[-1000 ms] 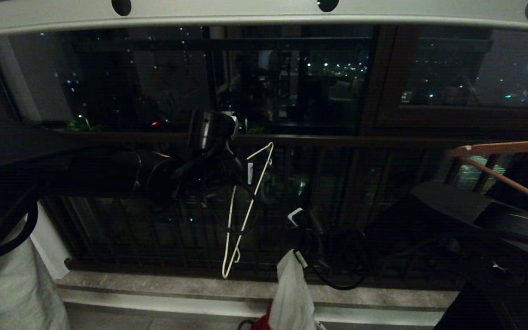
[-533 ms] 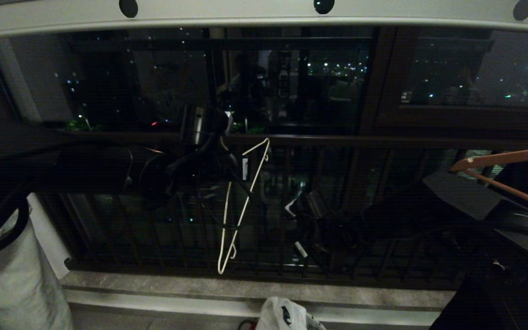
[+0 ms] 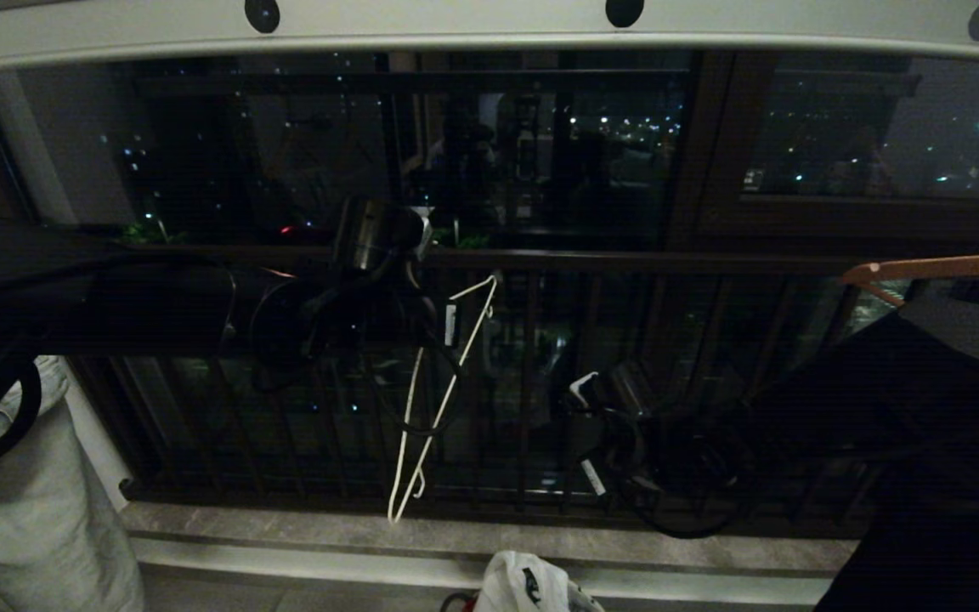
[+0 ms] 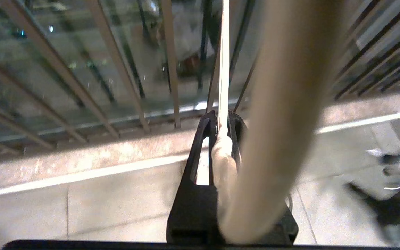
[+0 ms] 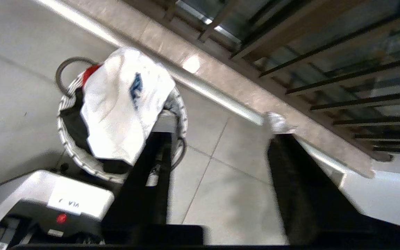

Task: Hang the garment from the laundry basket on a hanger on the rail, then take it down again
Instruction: Put clothes in the basket, then hang the clothes rack on the clothesline

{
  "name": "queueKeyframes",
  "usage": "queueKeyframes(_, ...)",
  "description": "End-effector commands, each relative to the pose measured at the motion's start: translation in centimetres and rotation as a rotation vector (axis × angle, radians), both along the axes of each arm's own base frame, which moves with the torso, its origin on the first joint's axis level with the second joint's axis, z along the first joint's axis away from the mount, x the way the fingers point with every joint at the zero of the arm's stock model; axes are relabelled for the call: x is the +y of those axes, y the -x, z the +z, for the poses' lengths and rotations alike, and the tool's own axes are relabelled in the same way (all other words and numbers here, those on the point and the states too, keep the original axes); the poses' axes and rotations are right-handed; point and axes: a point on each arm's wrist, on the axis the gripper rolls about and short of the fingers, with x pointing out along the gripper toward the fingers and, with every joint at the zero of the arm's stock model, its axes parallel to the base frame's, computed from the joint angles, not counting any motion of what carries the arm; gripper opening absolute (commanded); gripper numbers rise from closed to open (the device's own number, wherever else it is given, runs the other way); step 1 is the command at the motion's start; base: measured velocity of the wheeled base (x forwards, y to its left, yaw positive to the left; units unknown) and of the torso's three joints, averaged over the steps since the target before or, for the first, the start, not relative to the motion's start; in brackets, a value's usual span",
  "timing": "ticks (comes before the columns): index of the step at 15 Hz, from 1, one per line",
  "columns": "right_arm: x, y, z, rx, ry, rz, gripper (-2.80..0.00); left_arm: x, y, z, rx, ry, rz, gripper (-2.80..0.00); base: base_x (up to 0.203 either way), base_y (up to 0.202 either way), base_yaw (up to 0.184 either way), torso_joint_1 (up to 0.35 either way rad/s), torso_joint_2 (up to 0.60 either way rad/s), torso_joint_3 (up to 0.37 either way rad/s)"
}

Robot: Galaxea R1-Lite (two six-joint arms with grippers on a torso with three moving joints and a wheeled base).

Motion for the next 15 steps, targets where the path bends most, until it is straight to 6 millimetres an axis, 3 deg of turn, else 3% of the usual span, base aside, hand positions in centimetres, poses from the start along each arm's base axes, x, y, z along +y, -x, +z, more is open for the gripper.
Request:
queueKeyframes(1,-0.7,0.4,2.1,-0.045,-0.014,-0.005,-2.8,-0.4,0.3,-0.3,0.034,-0.014,-0.013,-2.8,0.0,0.0,0.0,0.0,0.0,0.0)
queueKeyframes(3,-1.2,0.0,2.1,-0.049,-0.007,-0.016,-2.8,-0.8,1.3,-0.3,0.057,-0.014,-0.032,-2.8,0.0,0.0,0.0,0.0,0.0,0.0)
queueKeyframes(6,-2.9,-1.3,1.4,-0.034,0.024,-0.048,-2.8,-0.8,5.4,0.8,0.075,0.01,-0.102,-2.8,0.0,0.0,0.0,0.0,0.0,0.0)
queueKeyframes(11,-3.4,-1.7,1.3,-0.035,0.024,-0.063,-2.8,2.0,13.2,4.4,0.046,0.077,-0.222,-2.8,0.0,0.0,0.0,0.0,0.0,0.0)
queueKeyframes(15,-3.5,-1.8,1.6,-0.047,0.016,-0.068,-2.8,4.6,17.1,6.6,-0.016,0.126,-0.258,-2.8,0.0,0.0,0.0,0.0,0.0,0.0)
